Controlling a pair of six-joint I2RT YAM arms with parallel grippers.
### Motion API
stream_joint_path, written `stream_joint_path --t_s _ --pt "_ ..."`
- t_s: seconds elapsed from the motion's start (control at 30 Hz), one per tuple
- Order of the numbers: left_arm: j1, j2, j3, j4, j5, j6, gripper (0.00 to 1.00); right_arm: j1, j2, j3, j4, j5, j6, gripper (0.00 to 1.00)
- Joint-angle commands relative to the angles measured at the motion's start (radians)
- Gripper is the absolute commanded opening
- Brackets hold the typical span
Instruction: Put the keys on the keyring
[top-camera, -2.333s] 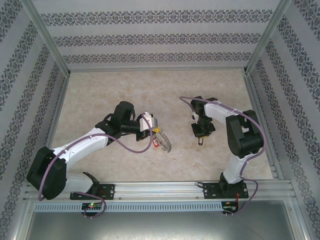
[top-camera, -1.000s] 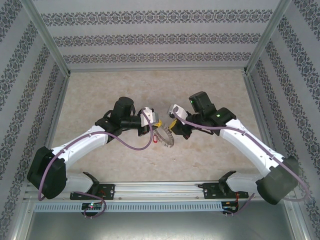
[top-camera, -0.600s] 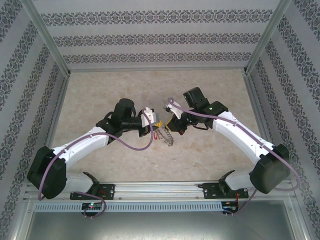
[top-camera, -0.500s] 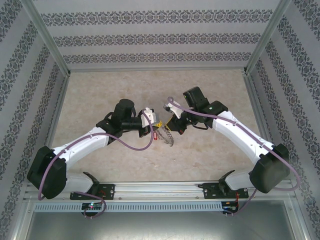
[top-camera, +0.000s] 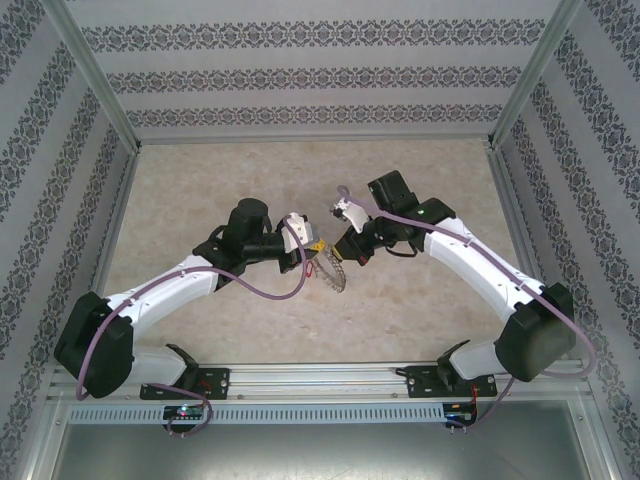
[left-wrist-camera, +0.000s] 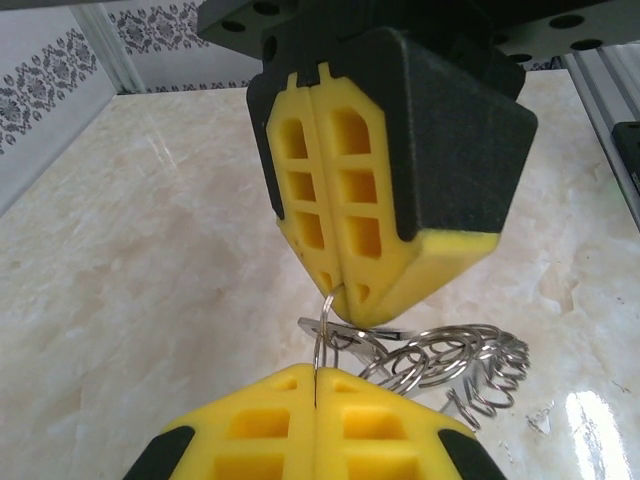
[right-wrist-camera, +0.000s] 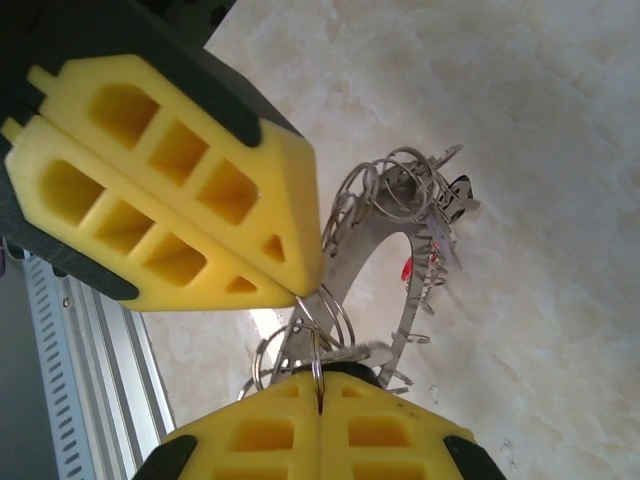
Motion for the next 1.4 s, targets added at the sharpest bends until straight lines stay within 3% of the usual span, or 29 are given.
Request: stream_joint_path --t_s 0.0,0.37,1.03,1.23,1.37 --pt "-0.014 -0.030 -0.005 0.093 0.030 -0.032 0.00 -0.026 0.010 -0.002 -0.014 -0.029 0.023 0.00" --pt "-0.014 -0.033 -0.038 0.209 0.040 -0.089 0.00 -0.081 0.042 0.006 -0.049 -0.227 0.036 0.00" --pt "-0.015 -0.030 -0.069 0.279 0.059 -0.100 0.00 -0.160 0.136 0.030 -0.121 -0.413 0.188 0.00" --pt "-0.014 -0.033 -0.075 0.298 0.063 -0.095 0.00 -0.164 0.160 0.035 -0.130 -0.454 0.182 0.16" --pt "-0.014 -0.032 -0.070 0.294 0.069 -0.097 0.00 -0.165 0.109 0.028 -0.104 -0.414 0.154 0.30"
